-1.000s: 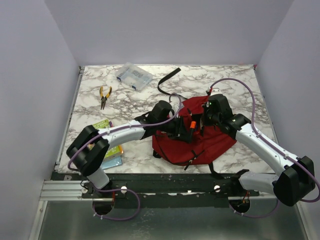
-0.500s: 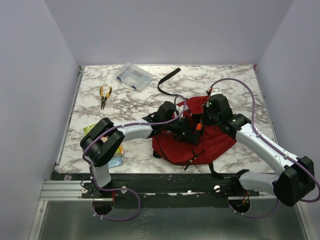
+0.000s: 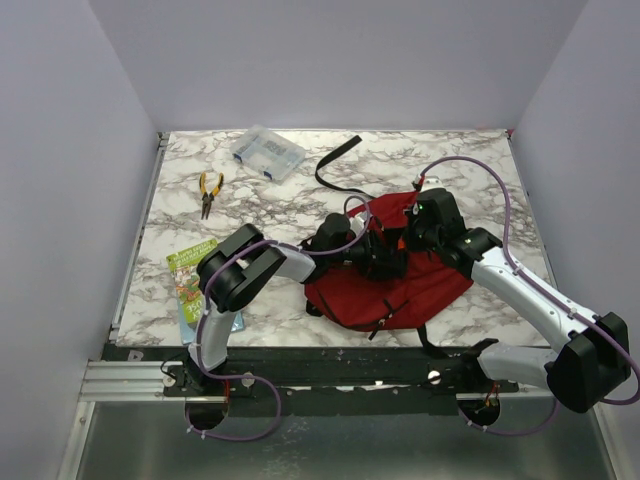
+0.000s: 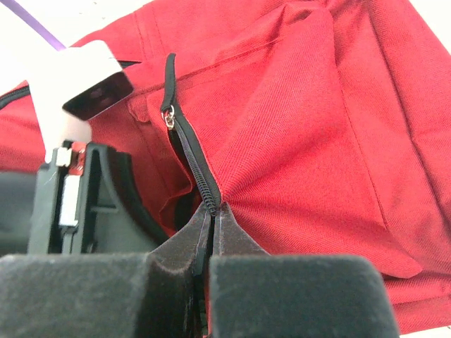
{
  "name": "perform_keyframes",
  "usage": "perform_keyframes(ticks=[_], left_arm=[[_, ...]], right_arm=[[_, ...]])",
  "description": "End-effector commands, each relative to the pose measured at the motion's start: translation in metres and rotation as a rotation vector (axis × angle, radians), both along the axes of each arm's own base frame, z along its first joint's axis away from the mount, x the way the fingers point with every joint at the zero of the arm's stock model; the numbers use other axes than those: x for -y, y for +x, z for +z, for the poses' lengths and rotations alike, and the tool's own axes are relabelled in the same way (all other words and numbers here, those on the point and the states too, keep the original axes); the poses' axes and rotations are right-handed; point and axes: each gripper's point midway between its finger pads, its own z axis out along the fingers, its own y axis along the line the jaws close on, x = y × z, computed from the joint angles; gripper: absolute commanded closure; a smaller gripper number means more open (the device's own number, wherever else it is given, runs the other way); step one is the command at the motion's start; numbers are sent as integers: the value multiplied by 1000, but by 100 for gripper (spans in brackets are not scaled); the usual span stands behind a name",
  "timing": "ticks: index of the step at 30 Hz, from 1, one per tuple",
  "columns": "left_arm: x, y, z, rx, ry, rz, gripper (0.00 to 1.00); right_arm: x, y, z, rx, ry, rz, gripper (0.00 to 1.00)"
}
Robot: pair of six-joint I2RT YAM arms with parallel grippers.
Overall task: Pack the student bag
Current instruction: Place the stationery in the student bag.
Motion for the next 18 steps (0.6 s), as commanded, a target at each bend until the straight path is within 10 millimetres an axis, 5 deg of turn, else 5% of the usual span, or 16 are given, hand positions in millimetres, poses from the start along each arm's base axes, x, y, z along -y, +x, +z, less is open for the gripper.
perform_keyframes(ticks=[1, 6, 11, 18], left_arm=[[10, 36, 23, -44, -186, 172, 97], [7, 57, 11, -23, -97, 288, 96], [-2, 71, -2, -23, 52, 390, 82], [-1, 87, 3, -42, 70, 473, 77]], right_arm=[[-6, 4, 14, 52, 38, 7, 99], [-6, 3, 14, 50, 39, 8, 99], [-8, 5, 13, 49, 42, 11, 99], [-9, 6, 11, 44, 43, 15, 99]])
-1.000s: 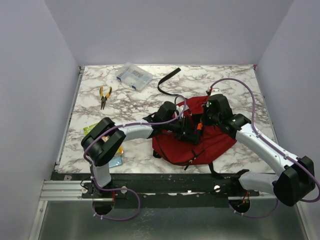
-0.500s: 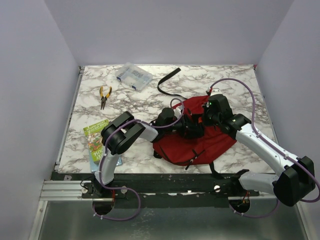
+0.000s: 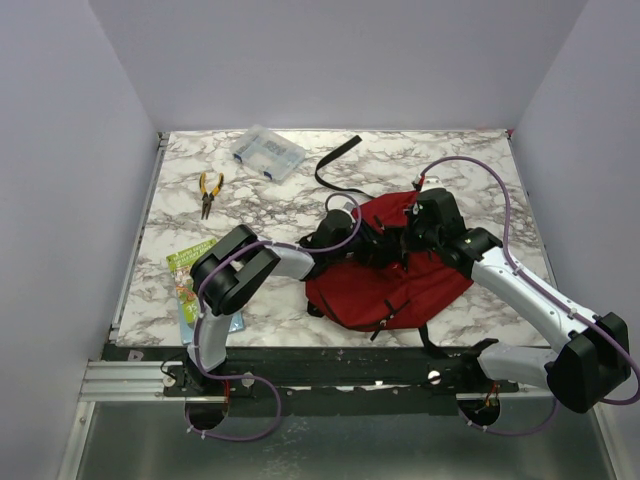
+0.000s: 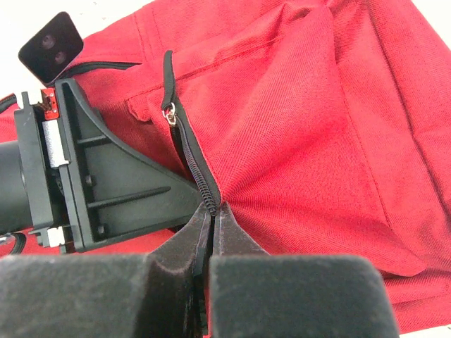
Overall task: Pack the student bag
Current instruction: Place the stationery in the student bag.
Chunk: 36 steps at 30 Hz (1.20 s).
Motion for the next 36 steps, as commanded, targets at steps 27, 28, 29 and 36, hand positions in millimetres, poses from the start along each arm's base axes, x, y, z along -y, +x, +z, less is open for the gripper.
perform_keyframes(ticks=[27, 28, 29, 36], left_arm=[[-35, -2, 28, 236, 176, 97, 47], [-41, -6, 22, 243, 195, 95, 47], [-45, -9, 23, 260, 204, 93, 48], [-64, -13, -5, 319, 389, 80, 49]], right_arm=[[-8, 5, 13, 50, 41, 11, 99], [-8, 5, 14, 51, 40, 11, 99], [-7, 5, 14, 53, 41, 11, 99], [-9, 5, 15, 53, 48, 16, 99]])
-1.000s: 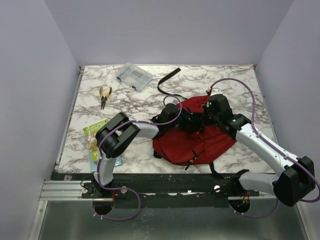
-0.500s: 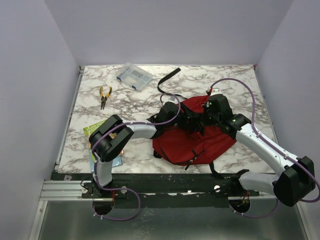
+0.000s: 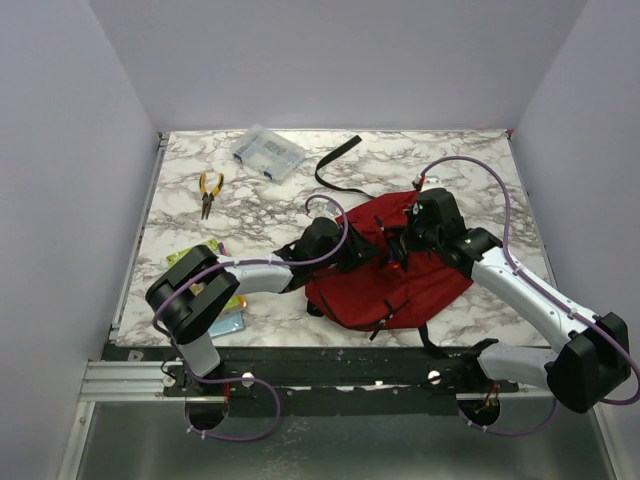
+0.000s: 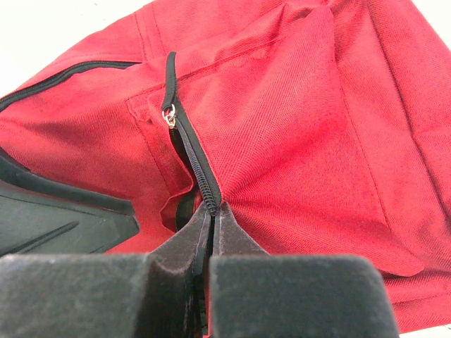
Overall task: Pack the student bag
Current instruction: Place the stationery in the student bag.
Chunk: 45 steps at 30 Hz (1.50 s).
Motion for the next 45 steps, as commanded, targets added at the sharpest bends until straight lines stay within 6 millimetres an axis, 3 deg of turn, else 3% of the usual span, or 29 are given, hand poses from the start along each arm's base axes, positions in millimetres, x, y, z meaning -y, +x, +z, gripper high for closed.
perform_keyframes(ticks=[1, 12, 22, 30, 32, 36, 45], left_arm=[[-7, 5, -16, 76, 168, -12, 49], [14, 27, -39, 108, 360, -103, 55], [25, 22, -61, 64, 451, -79, 55], [18, 20, -74, 61, 515, -85, 56], [19, 19, -73, 61, 509, -94, 65], [20, 17, -56, 76, 466, -108, 99], [19, -4, -1, 103, 133, -167, 100]], right_arm=[[-9, 5, 14, 50, 46, 16, 99], [-7, 3, 14, 50, 45, 12, 99], [-9, 4, 13, 48, 49, 19, 99], [-9, 4, 13, 47, 47, 17, 99], [-9, 4, 13, 47, 47, 17, 99], [-7, 3, 12, 45, 42, 12, 99], [-15, 0, 0, -12, 81, 2, 99]])
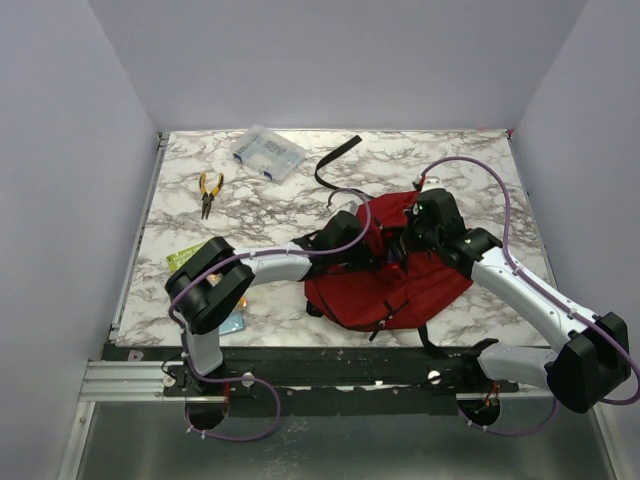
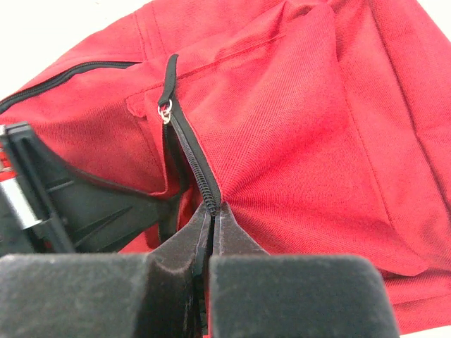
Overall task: Pack the student bag
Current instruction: Place the stationery in the student bag, then zip the student bag at the center of the board.
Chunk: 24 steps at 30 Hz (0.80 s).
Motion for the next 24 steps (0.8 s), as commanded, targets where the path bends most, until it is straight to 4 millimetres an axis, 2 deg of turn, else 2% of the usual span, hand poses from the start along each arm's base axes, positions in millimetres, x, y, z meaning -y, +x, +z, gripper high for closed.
perform_keyframes(ticks=[1, 7, 11, 16, 19, 24], left_arm=[[9, -11, 51, 14, -257, -65, 100], [8, -24, 53, -61, -397, -98, 100], [4, -28, 47, -92, -433, -89, 100], [-6, -27, 44, -86, -441, -67, 100], [-11, -26, 42, -90, -452, -55, 100], [-15, -25, 39, -95, -464, -48, 100]], right_arm=[[-17, -1, -2, -20, 86, 17, 99], [-52, -12, -23, -126, 239, 97, 99], [-64, -22, -46, -213, 290, 127, 99], [-64, -30, -68, -274, 287, 125, 97], [-59, -35, -81, -298, 279, 115, 92], [-55, -46, -89, -335, 274, 120, 91]])
